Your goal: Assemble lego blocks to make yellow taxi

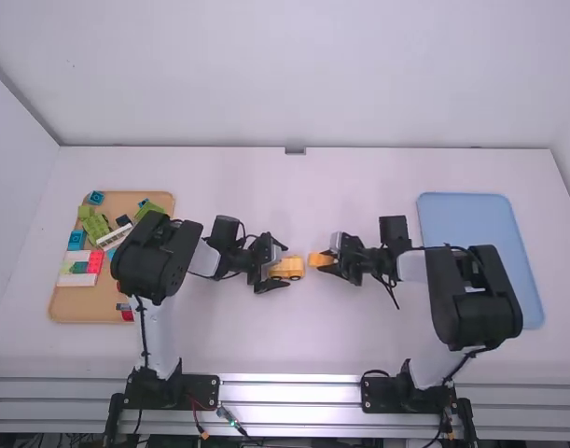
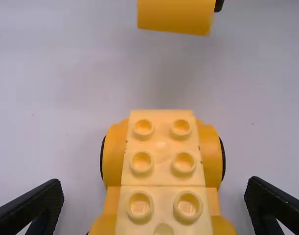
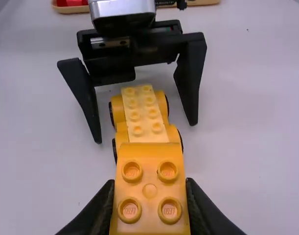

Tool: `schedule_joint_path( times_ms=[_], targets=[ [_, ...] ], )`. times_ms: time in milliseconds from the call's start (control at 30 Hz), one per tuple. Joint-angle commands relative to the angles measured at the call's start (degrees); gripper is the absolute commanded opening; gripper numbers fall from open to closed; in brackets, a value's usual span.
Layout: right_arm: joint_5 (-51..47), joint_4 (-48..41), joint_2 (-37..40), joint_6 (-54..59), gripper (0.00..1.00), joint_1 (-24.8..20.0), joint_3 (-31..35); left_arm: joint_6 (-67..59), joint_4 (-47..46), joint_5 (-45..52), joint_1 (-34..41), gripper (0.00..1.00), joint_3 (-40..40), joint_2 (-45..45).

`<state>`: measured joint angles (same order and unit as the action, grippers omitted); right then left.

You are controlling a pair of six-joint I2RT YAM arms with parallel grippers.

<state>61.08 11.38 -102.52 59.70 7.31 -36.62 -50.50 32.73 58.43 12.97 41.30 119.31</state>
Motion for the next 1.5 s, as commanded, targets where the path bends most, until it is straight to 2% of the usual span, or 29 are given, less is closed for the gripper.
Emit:
schedule_joint_path(
  times_ms=[0,267,333,567,600,700,867,1100,1333,1467],
  targets=[
    [0.4,-0.3,1.0,0.1,0.17,0.7,-1.6,1.5,0.1,1.0,0.3,0.99,-0.1,0.8],
    [0.4,-0.1,1.0,-1.4,0.16,1.0,-2.1,1.6,-0.2,0.6,0.2,1.00,0.0,0.8],
    [0.6,-0.1,1.0,-1.4,0.16,1.0,-2.0,1.6,-0.2,0.5,0.0,0.87,0.1,0.8],
    [0.6,0.1,1.0,-1.4,0.15,1.0,-2.1,-0.7,-0.7,0.5,0.4,0.67,0.0,1.2],
    [0.6,0.1,1.0,-1.4,0.14,1.0,-2.1,-0.7,-0.7,0.5,0.4,0.67,0.0,1.2],
    [1.8,0.1,1.0,-1.1,0.14,1.2,-2.1,-2.4,-1.1,0.6,0.5,0.55,-0.1,1.6],
    [1.0,0.1,0.4,-1.2,0.12,3.2,-2.9,-3.3,-1.1,0.7,0.5,0.55,0.1,2.3],
    [2.4,0.1,-5.0,-1.4,0.11,6.4,-7.4,-3.3,-0.8,0.6,0.5,0.55,0.0,2.4],
    [5.3,-0.3,-11.3,-1.1,0.11,9.4,-12.2,-3.3,-0.7,0.4,0.5,0.59,-0.1,2.4],
    [3.0,0.0,-11.4,-1.3,0.10,11.4,-12.6,-3.3,-0.7,0.4,0.5,0.60,-0.1,2.4]
  ],
)
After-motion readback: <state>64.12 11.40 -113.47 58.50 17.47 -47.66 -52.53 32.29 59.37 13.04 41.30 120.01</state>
